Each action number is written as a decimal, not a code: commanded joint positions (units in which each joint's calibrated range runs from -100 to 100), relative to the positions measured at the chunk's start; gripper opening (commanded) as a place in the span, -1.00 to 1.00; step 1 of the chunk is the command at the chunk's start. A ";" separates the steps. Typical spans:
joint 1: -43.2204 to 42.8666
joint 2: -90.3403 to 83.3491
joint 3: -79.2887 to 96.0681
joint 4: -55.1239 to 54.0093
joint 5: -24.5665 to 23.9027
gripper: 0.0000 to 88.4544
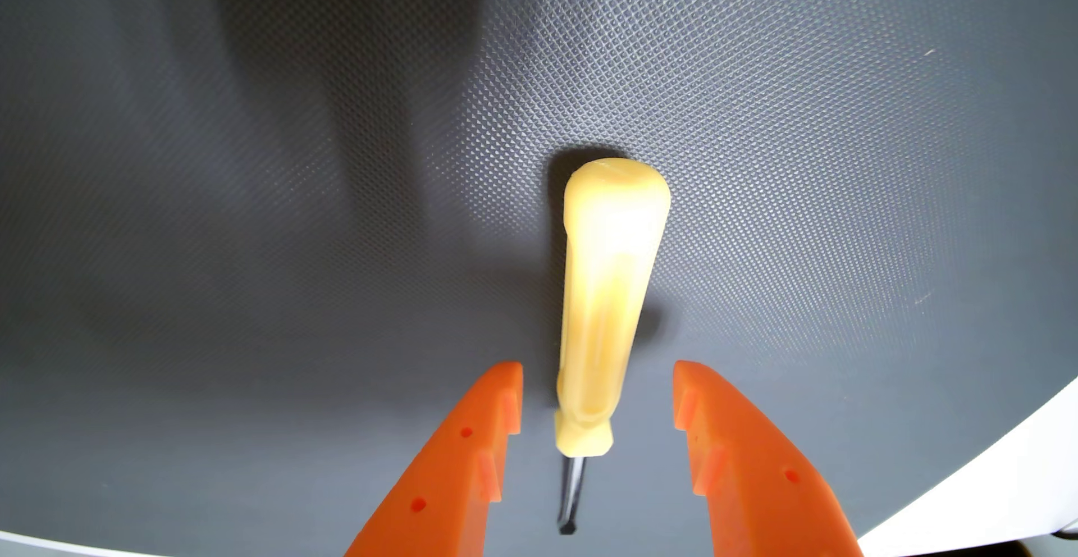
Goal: Grab the yellow screwdriver
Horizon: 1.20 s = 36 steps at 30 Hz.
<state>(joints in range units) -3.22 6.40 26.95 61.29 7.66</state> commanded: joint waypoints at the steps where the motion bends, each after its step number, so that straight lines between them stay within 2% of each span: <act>1: 0.23 0.27 -2.32 0.37 0.16 -0.65; 8: 0.39 0.86 -1.69 0.11 0.16 -0.65; 18: 1.14 0.95 1.01 -5.69 0.16 -0.66; 28: 1.31 0.95 2.99 -5.77 0.16 -0.66; 36: 4.72 0.78 3.53 -5.77 0.16 -0.66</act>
<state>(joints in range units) 0.45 7.59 30.56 55.88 7.72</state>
